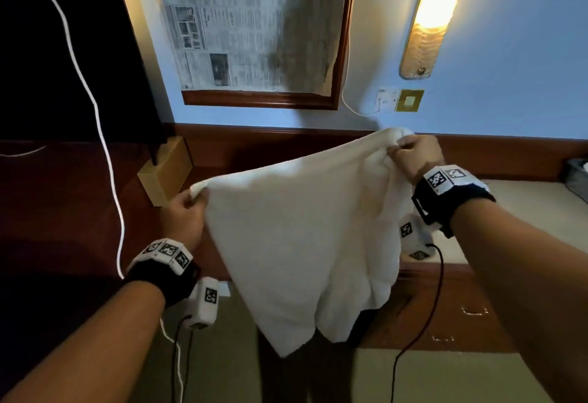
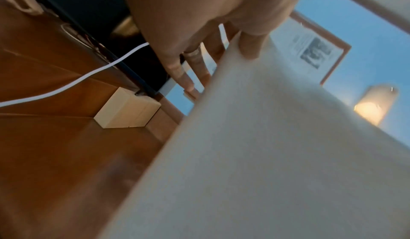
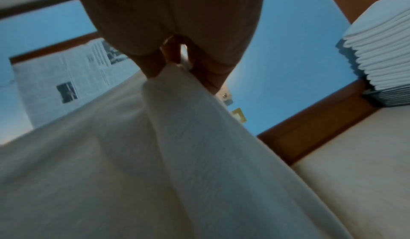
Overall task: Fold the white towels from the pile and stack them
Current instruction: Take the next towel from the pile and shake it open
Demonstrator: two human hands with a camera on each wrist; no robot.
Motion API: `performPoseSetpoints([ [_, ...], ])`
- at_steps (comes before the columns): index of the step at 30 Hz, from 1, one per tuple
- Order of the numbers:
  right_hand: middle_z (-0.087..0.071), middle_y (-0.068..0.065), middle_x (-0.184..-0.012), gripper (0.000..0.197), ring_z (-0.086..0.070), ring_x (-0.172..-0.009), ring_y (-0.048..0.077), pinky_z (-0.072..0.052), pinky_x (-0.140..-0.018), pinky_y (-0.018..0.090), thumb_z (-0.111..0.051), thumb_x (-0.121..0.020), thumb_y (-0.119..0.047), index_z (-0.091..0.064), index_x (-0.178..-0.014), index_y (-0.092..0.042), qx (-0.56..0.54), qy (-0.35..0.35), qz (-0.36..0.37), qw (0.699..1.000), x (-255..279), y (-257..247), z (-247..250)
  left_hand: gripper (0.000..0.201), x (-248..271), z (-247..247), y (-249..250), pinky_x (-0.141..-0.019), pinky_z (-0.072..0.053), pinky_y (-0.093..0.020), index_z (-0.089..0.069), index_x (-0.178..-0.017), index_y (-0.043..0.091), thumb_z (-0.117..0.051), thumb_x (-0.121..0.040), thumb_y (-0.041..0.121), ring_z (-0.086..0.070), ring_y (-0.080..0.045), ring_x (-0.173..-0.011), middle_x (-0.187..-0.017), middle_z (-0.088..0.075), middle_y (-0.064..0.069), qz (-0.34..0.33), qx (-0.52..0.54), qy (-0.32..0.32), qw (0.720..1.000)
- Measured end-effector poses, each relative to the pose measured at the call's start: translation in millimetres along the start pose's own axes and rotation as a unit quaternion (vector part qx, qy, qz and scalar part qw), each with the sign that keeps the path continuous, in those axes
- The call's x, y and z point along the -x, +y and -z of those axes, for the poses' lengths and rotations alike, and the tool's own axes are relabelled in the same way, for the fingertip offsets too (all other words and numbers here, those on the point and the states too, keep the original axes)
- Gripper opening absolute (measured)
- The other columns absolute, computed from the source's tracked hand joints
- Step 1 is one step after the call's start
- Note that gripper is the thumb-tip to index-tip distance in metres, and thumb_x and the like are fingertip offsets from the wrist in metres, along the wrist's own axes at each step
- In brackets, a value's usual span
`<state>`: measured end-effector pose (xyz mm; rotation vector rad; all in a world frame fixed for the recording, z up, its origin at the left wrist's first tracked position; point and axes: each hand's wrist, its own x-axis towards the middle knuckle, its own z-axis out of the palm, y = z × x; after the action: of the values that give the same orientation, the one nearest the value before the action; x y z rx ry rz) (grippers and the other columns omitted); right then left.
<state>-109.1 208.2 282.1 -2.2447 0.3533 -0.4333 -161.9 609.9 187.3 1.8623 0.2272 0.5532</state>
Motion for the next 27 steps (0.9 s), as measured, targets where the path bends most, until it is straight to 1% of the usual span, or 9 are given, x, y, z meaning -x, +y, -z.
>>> performPoseSetpoints([
  [3,-0.067,0.005,-0.102,0.023,-0.064,-0.103,0.03,-0.048,-0.087,0.032,-0.069,-0.09,-0.025,-0.073,-0.109,-0.013,0.014,-0.058,-0.009,0.998,21,27,-15,0.012,-24,12,6,-0.061,-0.038,-0.007,-0.072,-0.097,0.01,-0.065,-0.096,0.019,-0.053,-0.015,-0.085,-0.089,-0.062,-0.005,-0.04,-0.027,0.045,0.998],
  [6,-0.068,0.01,-0.11,0.032,-0.063,-0.101,0.025,-0.048,-0.092,0.034,-0.068,-0.092,-0.023,-0.07,-0.118,-0.004,0.033,-0.086,0.01,0.996,48,55,-27,0.017,-44,17,-4,-0.066,-0.039,-0.022,-0.069,-0.088,0.01,-0.064,-0.095,0.024,-0.051,-0.014,-0.081,-0.084,-0.058,-0.005,-0.057,-0.048,0.046,0.996],
  [11,-0.067,0.017,-0.103,0.022,-0.061,-0.093,0.031,-0.046,-0.081,0.034,-0.064,-0.094,-0.019,-0.074,-0.1,0.001,0.07,-0.097,-0.013,0.993,82,111,-41,0.022,-58,30,-26,-0.066,-0.036,-0.031,-0.062,-0.082,0.017,-0.059,-0.093,0.035,-0.046,-0.015,-0.076,-0.081,-0.05,-0.004,-0.02,-0.129,0.009,0.991],
  [16,-0.068,0.027,-0.098,0.022,-0.062,-0.095,0.041,-0.047,-0.079,0.038,-0.06,-0.095,-0.014,-0.07,-0.098,0.005,0.112,-0.036,-0.091,0.989,106,148,-33,0.02,-47,59,-60,-0.071,-0.043,-0.021,-0.072,-0.111,0.022,-0.063,-0.093,0.027,-0.056,-0.019,-0.082,-0.101,-0.063,-0.004,0.122,-0.203,0.002,0.971],
  [18,-0.065,0.027,-0.106,0.018,-0.06,-0.1,0.042,-0.045,-0.082,0.037,-0.06,-0.093,-0.008,-0.07,-0.1,0.006,0.133,-0.008,-0.106,0.985,116,156,-34,0.014,-56,61,-86,-0.071,-0.043,-0.03,-0.071,-0.102,0.014,-0.066,-0.089,0.014,-0.059,-0.016,-0.09,-0.103,-0.068,-0.002,0.257,-0.274,0.01,0.927],
  [21,-0.059,0.026,-0.112,0.018,-0.058,-0.098,0.041,-0.045,-0.083,0.035,-0.058,-0.09,-0.005,-0.07,-0.098,0.005,0.151,0.015,-0.13,0.98,127,172,-39,0.023,-63,97,-133,-0.046,-0.034,-0.037,-0.055,-0.07,-0.009,-0.051,-0.077,-0.031,-0.06,0.005,-0.08,-0.084,-0.062,0.017,0.379,-0.38,-0.055,0.842],
  [23,-0.064,0.025,-0.106,0.018,-0.061,-0.092,0.04,-0.045,-0.076,0.035,-0.056,-0.089,-0.009,-0.071,-0.096,0.001,0.127,0.043,-0.164,0.977,132,179,-37,0.027,-59,103,-138,-0.042,-0.043,-0.025,-0.056,-0.073,0.008,-0.053,-0.092,-0.011,-0.049,-0.001,-0.065,-0.077,-0.052,0.013,0.321,-0.393,-0.118,0.854],
  [25,-0.069,0.023,-0.102,0.022,-0.063,-0.09,0.04,-0.041,-0.071,0.032,-0.055,-0.092,-0.017,-0.071,-0.1,-0.004,0.08,0.091,-0.191,0.974,131,175,-31,0.012,-45,96,-122,-0.042,-0.043,-0.017,-0.064,-0.097,0.019,-0.053,-0.1,0.02,-0.043,-0.008,-0.058,-0.073,-0.051,0.003,0.268,-0.299,-0.023,0.915],
  [27,-0.069,0.019,-0.103,0.027,-0.063,-0.092,0.038,-0.04,-0.071,0.031,-0.051,-0.097,-0.025,-0.069,-0.108,-0.008,0.036,0.145,-0.192,0.97,129,166,-26,0.033,-30,99,-117,-0.047,-0.046,-0.023,-0.065,-0.122,0.016,-0.049,-0.098,0.032,-0.052,-0.006,-0.047,-0.067,-0.061,0.003,0.248,-0.152,0.061,0.955],
])
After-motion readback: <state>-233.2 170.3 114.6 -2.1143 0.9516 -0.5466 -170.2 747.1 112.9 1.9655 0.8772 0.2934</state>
